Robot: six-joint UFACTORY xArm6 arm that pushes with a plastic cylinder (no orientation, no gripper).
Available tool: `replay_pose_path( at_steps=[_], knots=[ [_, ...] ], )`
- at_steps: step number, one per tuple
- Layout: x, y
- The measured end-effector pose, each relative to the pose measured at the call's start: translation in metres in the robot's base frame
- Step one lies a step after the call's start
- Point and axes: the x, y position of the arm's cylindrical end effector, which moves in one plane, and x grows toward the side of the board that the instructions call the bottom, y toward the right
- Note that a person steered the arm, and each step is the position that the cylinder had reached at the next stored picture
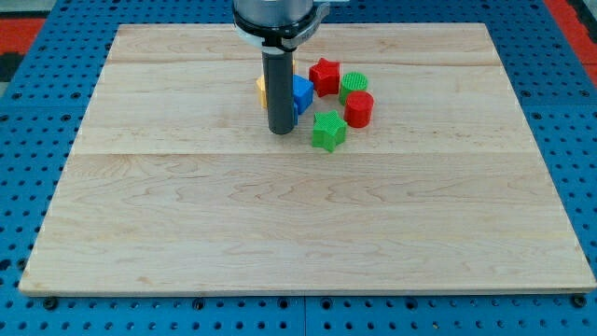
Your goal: Separate the blue cube from the blue triangle
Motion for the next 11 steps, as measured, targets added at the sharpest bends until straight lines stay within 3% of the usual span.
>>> replay_pose_path(
  at_steps=[5,7,9,11],
  knots=[
    [0.001,0.017],
    [-0.058,0.055],
    [-0.119,-0.006],
    [-0.119,-0.008]
  ],
)
